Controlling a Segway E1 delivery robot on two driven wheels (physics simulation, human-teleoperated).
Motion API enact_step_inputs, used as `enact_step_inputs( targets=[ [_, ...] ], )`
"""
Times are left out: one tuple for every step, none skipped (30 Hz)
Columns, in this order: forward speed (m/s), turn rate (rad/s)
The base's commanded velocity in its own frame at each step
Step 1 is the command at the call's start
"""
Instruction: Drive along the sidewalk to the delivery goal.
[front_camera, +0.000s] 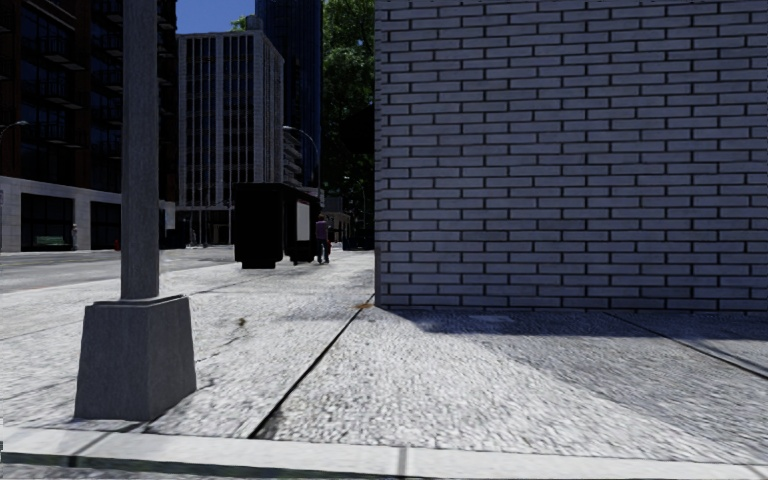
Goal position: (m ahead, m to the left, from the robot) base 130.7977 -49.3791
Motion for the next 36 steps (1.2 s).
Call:
enact_step_inputs(
  targets=[
    [2.00, 0.00],
    [2.00, 0.07],
    [2.00, 0.11],
    [2.00, 0.11],
    [2.00, 0.11],
    [2.00, 0.12],
    [2.00, 0.12],
    [2.00, 0.12],
    [2.00, 0.12],
    [1.96, 0.12],
    [1.69, 0.13],
    [1.69, 0.13],
    [1.55, 0.13],
    [1.44, 0.13],
    [1.44, 0.13],
    [1.39, 0.14],
    [1.37, 0.16],
    [1.37, 0.17],
    [1.37, 0.17],
    [1.36, 0.19],
    [1.36, 0.20],
    [1.36, 0.20],
    [1.36, 0.20],
    [1.36, 0.25],
    [1.36, 0.27],
    [1.36, 0.27],
    [1.36, 0.27],
    [1.36, 0.28],
    [1.36, 0.28],
    [1.36, 0.28],
    [1.35, 0.30],
    [1.35, 0.31],
    [1.35, 0.31],
    [1.35, 0.34],
    [1.35, 0.38],
    [1.35, 0.39]
  ],
)
